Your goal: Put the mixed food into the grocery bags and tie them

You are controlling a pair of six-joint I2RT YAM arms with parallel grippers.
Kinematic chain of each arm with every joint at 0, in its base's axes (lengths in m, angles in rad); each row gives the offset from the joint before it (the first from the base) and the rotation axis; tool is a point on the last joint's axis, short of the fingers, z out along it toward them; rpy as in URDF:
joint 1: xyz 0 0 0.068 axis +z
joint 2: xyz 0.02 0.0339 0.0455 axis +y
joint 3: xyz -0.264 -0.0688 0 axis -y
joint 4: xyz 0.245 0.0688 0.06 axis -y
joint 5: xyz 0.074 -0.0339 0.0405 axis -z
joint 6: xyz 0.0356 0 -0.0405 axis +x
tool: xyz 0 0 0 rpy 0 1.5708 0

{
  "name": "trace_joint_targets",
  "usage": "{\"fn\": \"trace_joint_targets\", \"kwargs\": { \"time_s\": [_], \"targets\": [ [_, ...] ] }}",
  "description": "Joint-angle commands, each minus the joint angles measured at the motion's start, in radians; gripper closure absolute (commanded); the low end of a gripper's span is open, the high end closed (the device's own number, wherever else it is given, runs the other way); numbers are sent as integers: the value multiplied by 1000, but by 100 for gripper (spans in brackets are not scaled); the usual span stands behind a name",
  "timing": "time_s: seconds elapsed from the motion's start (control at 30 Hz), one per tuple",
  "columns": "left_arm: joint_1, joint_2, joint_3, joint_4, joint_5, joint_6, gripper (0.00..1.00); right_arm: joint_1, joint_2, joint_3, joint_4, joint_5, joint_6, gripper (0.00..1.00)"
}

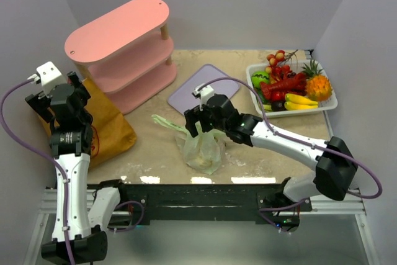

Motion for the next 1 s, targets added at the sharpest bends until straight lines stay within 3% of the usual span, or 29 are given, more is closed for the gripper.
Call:
{"fn": "trace_joint_targets", "kwargs": {
  "time_s": [0.0, 0.2, 0.27, 0.33, 0.37, 0.4, 0.43, 0.57, 0.6, 0.67, 0.7, 0.73, 0.87, 0.97],
  "targets": [
    [28, 37, -21, -6, 45, -91, 0, 53, 44, 57, -37, 104, -39, 1],
    [56, 44, -109, 48, 94, -119, 4, 113, 128, 82, -81, 300, -33, 1],
    [65, 40, -137, 63, 82, -117, 12, 121, 145, 86, -103, 370, -25, 2],
    [70, 15, -177, 91, 79, -114, 28, 121, 165, 85, -115, 401, -17, 3],
    [71, 6, -189, 101, 79, -111, 36, 121, 168, 82, -118, 415, -17, 8],
    [71, -14, -208, 114, 77, -107, 50, 121, 169, 77, -120, 417, -14, 11],
    [71, -25, -217, 117, 71, -96, 56, 121, 171, 71, -121, 417, -11, 14],
    [71, -64, -258, 134, 59, -61, 87, 121, 157, 57, -120, 385, -5, 48],
    [73, -90, -277, 132, 62, -61, 99, 121, 150, 52, -115, 362, -2, 66],
    [73, -155, -297, 135, 108, -71, 100, 121, 117, 52, -106, 340, 1, 82],
    [73, -182, -323, 140, 131, -94, 100, 121, 107, 66, -106, 328, 1, 96],
    [70, -213, -340, 141, 192, -108, 100, 121, 78, 80, -107, 326, -3, 100],
    [54, -391, -413, 87, 335, -218, 100, 123, -2, 176, -117, 302, -31, 100],
    [27, -432, -473, 77, 427, -323, 100, 123, -65, 264, -85, 233, -34, 100]
  ]
}}
